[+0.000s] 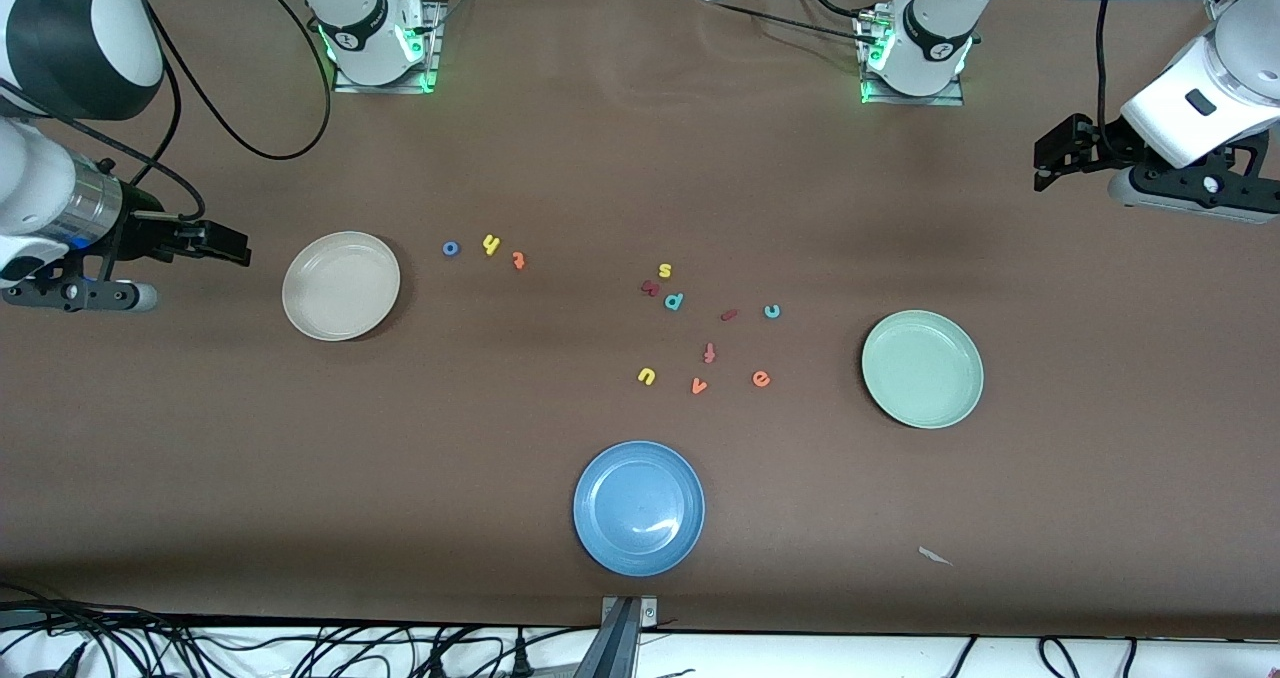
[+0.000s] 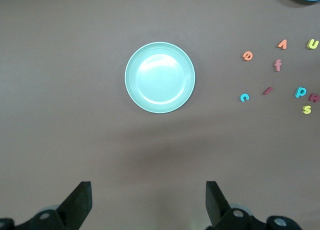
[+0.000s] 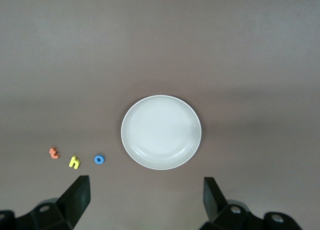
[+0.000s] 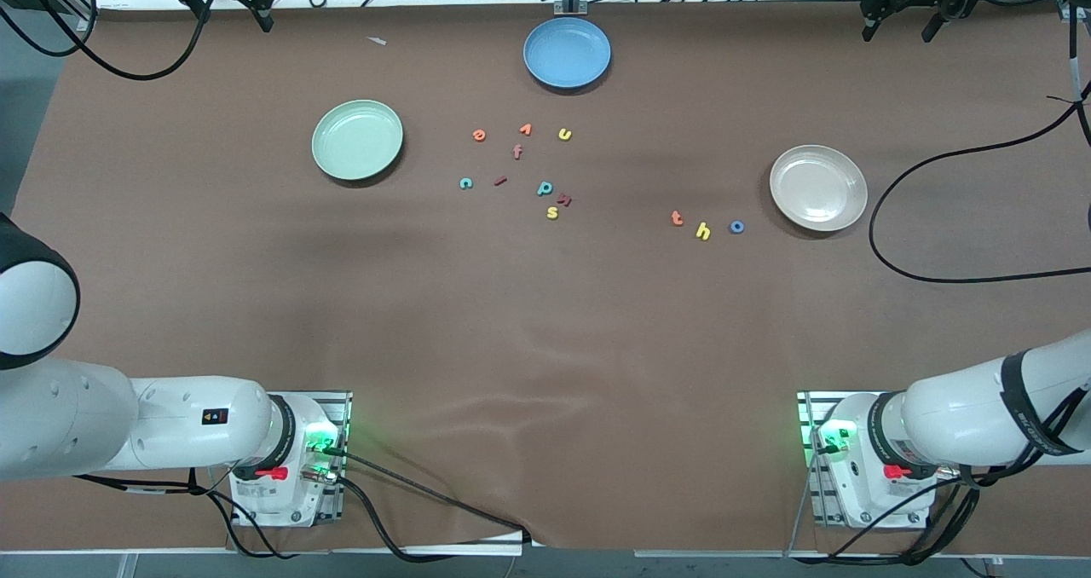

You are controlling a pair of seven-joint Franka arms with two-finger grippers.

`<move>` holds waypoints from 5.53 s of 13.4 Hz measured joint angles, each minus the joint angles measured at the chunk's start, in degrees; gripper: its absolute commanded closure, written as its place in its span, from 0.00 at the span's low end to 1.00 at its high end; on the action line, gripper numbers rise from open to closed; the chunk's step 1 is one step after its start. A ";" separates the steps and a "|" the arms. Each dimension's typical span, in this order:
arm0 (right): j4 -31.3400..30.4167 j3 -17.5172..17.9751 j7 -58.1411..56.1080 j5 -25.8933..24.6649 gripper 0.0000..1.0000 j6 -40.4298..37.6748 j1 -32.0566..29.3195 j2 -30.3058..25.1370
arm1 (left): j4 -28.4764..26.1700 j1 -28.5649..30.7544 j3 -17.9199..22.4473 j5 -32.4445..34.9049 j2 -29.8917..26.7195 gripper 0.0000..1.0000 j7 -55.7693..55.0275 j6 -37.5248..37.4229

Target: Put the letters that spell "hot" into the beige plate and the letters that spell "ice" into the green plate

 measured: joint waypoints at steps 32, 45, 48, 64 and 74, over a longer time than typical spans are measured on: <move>-1.95 1.17 26.47 -0.01 0.01 3.15 15.47 2.84 | 3.19 -12.81 -0.61 -5.24 21.73 0.00 -1.63 9.04; -33.09 6.82 44.98 0.00 0.06 36.80 17.62 3.45 | 11.01 -21.84 -0.51 0.83 48.74 0.03 -1.61 41.12; -36.40 8.36 49.98 0.00 0.11 40.67 17.64 4.12 | 11.00 -21.65 -0.24 4.58 50.52 0.05 0.31 43.17; -41.53 10.12 55.61 0.00 0.26 52.31 17.68 10.79 | 9.39 -21.72 -0.29 4.85 50.71 0.75 6.92 43.21; -42.24 10.87 57.28 0.00 0.44 53.31 17.69 10.87 | 9.83 -21.13 -0.14 4.85 47.67 0.84 7.40 36.31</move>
